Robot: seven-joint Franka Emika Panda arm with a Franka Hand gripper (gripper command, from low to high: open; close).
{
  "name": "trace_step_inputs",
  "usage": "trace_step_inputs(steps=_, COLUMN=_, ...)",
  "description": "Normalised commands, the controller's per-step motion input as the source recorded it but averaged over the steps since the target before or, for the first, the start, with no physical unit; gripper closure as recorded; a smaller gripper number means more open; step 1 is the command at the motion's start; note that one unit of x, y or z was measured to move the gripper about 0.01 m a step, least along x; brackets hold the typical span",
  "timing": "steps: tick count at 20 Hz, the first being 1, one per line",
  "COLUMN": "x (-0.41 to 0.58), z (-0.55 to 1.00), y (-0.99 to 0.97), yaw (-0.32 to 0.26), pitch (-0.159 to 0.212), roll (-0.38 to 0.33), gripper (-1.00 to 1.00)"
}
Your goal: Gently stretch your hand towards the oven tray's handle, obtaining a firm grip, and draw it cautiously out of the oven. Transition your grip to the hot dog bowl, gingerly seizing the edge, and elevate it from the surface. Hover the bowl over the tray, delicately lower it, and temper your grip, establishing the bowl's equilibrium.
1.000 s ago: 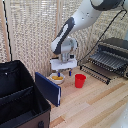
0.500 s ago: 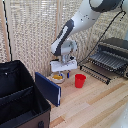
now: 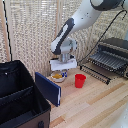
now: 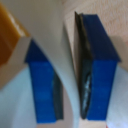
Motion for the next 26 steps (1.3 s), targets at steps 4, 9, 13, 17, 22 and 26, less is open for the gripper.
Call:
trace_step_inputs(steps=4, x=-0.086, z=0.68, y=0.01, yaw=-0.014, pitch=-0.104, roll=-0.059, gripper=1.0)
trace_step_inputs(steps=9, x=-0.118, z=0.65, y=0.0, yaw=-0.065, pitch=-0.076, roll=-0.042, gripper=1.0)
trace_step_inputs(steps=13, x=-0.046, z=0.75, y=-0.01, yaw=-0.117, pitch=-0.03, roll=-0.056, gripper=1.0)
trace_step_inputs(steps=17, x=0.055, z=0.7, y=-0.2, yaw=-0.237, pitch=-0.02, roll=-0.031, gripper=1.0)
trace_step_inputs(steps=22, x=0.027, z=0.57, y=-0.4, yaw=-0.259, pitch=-0.007, roll=0.003, gripper=1.0)
trace_step_inputs(steps=26, x=-0.025, z=0.23, y=-0.63, yaw=-0.125, pitch=-0.107, roll=0.093, gripper=1.0)
